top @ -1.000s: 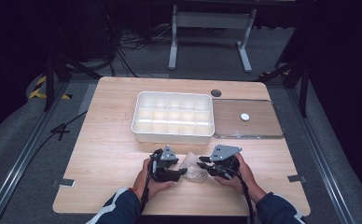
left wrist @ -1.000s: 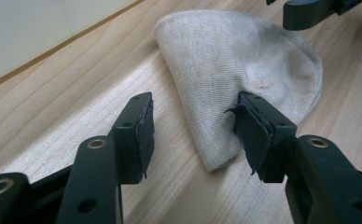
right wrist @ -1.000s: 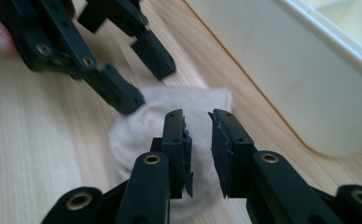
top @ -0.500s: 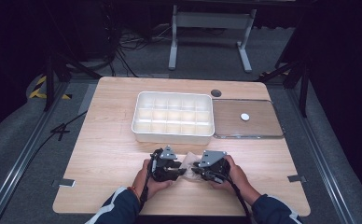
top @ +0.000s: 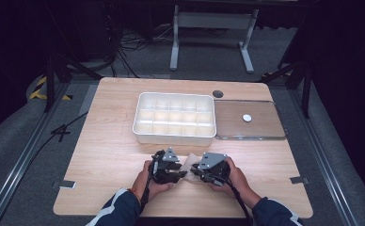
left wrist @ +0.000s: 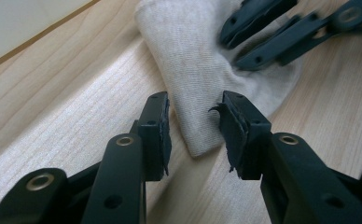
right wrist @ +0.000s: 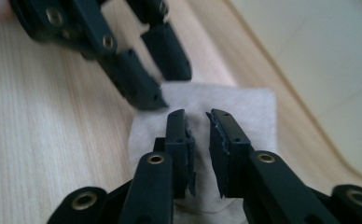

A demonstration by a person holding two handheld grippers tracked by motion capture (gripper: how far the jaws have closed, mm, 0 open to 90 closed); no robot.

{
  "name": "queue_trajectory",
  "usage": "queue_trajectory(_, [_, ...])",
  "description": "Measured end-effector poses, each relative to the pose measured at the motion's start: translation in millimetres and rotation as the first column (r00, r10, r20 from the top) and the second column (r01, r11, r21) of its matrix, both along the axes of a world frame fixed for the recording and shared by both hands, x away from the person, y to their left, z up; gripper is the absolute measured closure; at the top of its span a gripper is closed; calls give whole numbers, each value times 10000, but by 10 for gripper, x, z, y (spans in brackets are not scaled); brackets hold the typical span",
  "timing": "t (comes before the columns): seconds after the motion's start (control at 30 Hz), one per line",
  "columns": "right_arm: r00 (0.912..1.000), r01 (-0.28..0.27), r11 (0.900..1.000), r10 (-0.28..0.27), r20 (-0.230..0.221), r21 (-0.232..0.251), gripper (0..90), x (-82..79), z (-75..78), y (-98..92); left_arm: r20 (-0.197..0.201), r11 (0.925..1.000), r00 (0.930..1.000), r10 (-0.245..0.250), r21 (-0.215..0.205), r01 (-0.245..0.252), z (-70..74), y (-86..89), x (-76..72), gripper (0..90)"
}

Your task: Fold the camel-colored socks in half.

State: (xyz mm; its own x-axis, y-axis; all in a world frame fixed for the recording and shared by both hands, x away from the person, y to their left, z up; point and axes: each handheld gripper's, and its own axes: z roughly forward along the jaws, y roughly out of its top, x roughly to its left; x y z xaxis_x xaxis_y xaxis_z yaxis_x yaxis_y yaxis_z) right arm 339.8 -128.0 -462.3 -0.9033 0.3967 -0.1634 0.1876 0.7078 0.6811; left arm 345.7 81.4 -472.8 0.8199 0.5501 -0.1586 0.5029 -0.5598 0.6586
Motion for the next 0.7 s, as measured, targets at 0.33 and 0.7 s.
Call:
queue_trajectory(0.33, [9993,203,9992,-213,-294,-345,819,24,-13,-12,-153,9994,9993,-344,7,344,11,-10,37,667])
queue_trajectory(0.7, [9990,168,9992,-184,-408,-373,853,74,-21,16,148,9983,9997,-180,-549,188,37,-26,-5,807])
